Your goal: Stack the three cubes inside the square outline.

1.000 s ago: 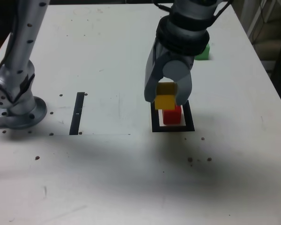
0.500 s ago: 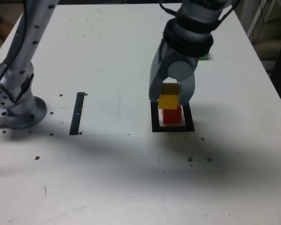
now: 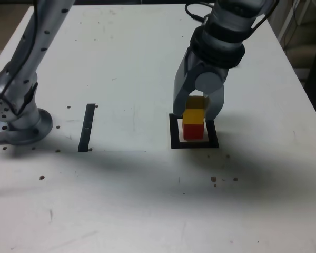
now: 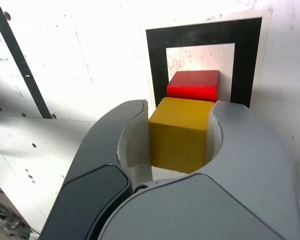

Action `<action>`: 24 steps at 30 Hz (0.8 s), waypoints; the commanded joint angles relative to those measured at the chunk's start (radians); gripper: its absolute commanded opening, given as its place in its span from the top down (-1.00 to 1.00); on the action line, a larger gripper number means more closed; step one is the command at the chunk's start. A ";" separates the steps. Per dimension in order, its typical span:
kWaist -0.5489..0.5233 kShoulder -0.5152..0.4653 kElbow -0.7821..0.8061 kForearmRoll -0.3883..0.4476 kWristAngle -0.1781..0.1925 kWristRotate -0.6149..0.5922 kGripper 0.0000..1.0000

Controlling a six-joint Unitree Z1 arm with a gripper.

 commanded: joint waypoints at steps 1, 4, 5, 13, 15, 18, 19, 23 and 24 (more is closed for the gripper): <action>0.004 0.007 -0.006 0.009 0.002 0.003 0.39; 0.008 0.012 -0.008 0.007 0.005 0.006 0.22; 0.010 0.014 -0.009 0.006 0.006 0.009 0.05; 0.012 0.018 -0.010 0.006 0.016 0.017 -0.98; 0.013 0.018 -0.008 0.007 0.017 0.017 -0.99; 0.014 0.016 -0.004 0.008 0.019 0.017 -0.99; 0.014 0.014 -0.003 0.008 0.020 0.017 -0.99; 0.014 -0.011 0.006 0.012 0.047 0.016 -0.99; 0.014 -0.020 0.011 0.013 0.057 0.016 -0.99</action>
